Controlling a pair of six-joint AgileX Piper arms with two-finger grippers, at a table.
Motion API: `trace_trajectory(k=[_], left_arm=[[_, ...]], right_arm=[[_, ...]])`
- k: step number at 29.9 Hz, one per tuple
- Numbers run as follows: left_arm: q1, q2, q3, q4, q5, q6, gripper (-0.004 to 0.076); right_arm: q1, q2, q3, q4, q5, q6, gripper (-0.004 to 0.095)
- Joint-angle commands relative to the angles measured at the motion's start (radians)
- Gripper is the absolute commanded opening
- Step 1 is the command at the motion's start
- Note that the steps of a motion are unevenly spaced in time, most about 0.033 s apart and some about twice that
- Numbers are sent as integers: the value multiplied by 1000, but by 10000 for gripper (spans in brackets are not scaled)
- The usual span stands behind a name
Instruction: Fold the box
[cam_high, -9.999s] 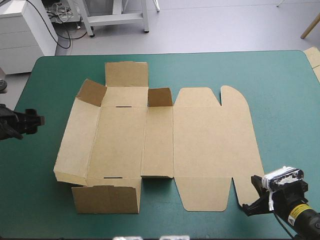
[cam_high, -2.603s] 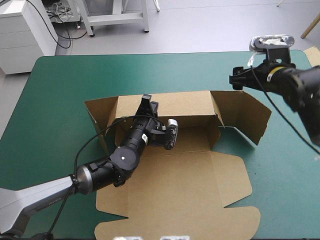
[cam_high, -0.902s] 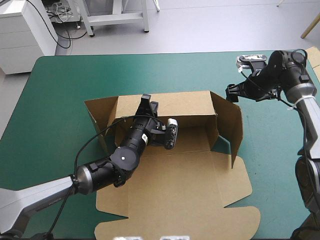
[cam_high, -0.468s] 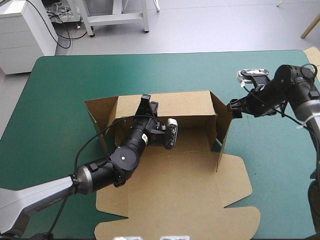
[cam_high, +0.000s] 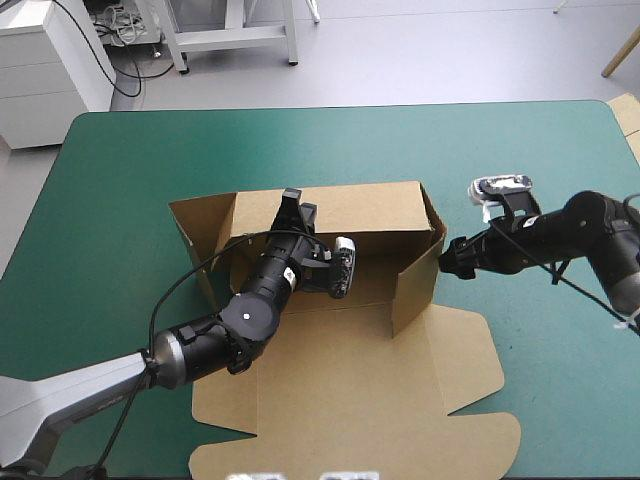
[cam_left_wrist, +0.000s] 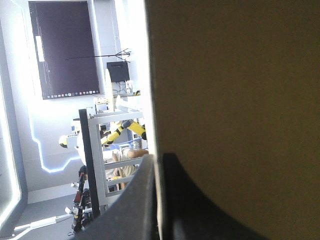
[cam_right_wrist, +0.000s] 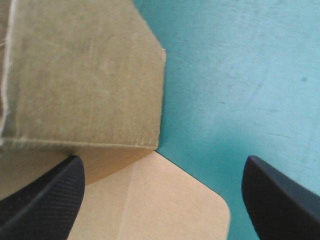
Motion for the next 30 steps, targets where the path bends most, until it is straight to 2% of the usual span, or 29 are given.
trace_trajectory(k=[1,4,8,11,18,21,25,28,30], left_arm=[[-5,-28,-16,-1,38,-3,-8],[-5,-28,-16,3,38,-3,-8],[-5,-28,-16,13,37,-3,-8],[-5,-28,-16,13,37,-3,-8],[-5,-28,-16,13,38,-3,-8],[-5,-28,-16,13,38,-3,-8],[-5,-28,-16,13,34,-3,-8],[-5,-28,-16,13,30,-3,-8],[-5,-28,-16,13,11,-3,-8]], right_arm=[[8,-66,86,206,-122,-205,776],[39,-76,169,269,-180,-349,776],[115,-76,246,269,-327,-409,776],[176,-78,284,245,-489,-376,776],[318,-103,350,242,-792,-286,776],[363,-104,356,240,-885,-260,765],[381,-104,356,243,-914,-234,748],[381,-104,356,243,-923,-229,607],[381,-104,356,243,-936,-229,383]])
